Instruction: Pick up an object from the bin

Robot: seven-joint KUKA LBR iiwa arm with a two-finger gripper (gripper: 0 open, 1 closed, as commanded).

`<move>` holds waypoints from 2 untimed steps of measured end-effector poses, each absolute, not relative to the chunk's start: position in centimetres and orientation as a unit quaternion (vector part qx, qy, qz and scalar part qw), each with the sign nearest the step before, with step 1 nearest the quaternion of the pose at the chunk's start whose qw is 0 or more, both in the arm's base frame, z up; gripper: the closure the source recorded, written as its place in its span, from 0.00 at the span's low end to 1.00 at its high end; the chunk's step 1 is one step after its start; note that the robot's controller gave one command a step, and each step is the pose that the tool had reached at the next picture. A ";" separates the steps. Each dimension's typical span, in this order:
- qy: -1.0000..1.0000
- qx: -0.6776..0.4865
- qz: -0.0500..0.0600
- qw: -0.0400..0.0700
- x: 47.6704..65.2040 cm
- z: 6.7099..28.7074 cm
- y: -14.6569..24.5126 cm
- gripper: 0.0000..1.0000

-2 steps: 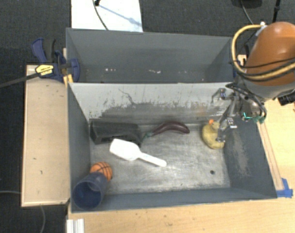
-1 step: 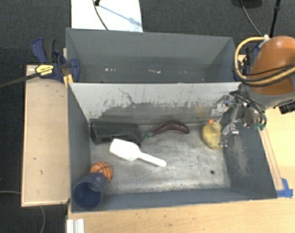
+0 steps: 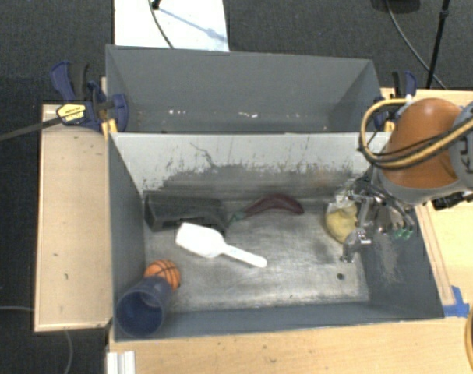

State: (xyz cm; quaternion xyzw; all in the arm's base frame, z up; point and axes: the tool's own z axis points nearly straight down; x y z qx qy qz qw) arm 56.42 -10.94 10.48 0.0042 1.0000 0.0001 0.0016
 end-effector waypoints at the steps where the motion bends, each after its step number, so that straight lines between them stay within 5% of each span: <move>1: 1.000 0.020 0.006 0.008 57.9 9.0 -12.4 0.00; 2: 1.000 0.021 0.011 0.006 59.7 8.0 -13.0 0.00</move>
Offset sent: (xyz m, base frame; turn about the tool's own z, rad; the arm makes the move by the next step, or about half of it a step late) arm 0.0238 -0.0354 -0.0348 0.0399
